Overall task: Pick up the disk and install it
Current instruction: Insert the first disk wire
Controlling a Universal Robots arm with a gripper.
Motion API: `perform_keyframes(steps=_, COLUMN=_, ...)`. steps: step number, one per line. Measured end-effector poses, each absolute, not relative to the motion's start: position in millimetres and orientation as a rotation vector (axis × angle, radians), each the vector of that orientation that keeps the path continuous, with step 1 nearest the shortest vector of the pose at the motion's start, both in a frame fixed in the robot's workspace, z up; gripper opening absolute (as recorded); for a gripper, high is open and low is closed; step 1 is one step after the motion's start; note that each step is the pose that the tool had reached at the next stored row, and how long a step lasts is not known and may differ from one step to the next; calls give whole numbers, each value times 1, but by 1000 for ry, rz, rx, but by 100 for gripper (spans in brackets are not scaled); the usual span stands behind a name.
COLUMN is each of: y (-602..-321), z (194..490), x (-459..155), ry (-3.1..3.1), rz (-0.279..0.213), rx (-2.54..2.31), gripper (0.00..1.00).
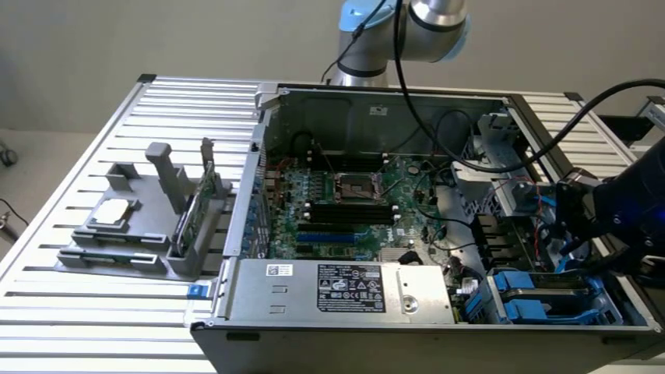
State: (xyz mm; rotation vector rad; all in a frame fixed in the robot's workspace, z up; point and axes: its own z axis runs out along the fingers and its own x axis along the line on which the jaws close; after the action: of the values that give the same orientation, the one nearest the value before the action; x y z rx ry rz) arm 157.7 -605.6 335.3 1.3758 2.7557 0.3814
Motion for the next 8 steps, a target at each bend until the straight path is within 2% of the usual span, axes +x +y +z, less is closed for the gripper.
perform_keyframes(steps=8, y=-606, z=333, x=159, ry=2755, rz=414, rx=1403, gripper=37)
